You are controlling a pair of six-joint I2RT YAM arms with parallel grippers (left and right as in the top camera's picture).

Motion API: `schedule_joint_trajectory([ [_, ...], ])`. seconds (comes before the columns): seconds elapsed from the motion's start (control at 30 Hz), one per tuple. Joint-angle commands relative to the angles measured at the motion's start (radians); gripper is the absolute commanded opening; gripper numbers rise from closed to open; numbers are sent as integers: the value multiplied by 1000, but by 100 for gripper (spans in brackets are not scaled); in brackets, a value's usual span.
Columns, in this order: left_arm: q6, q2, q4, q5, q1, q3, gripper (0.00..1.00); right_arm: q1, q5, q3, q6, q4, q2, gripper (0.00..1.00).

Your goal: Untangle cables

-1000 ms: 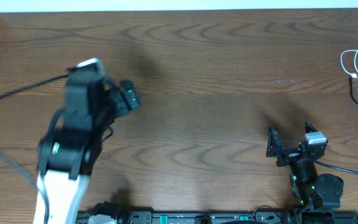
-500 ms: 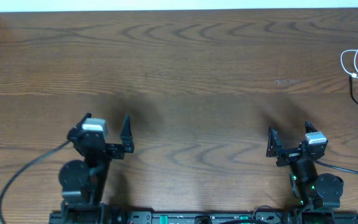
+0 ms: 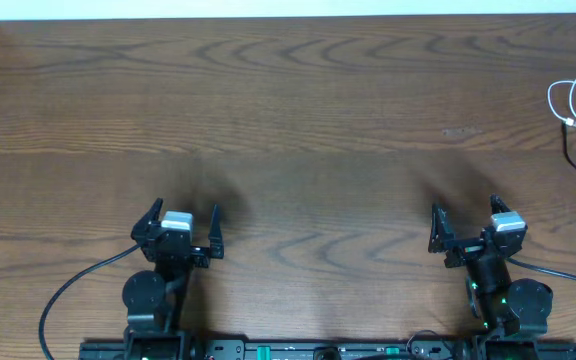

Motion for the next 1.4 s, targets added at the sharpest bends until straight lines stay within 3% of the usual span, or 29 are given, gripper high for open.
schedule_joint_trajectory([
  [0.0, 21, -42, -39, -13, 3, -19, 100, 9, 0, -2, 9, -4, -4, 99],
  [1.37, 18, -76, -42, -32, 2, -19, 100, 9, 0, -2, 9, -4, -4, 99],
])
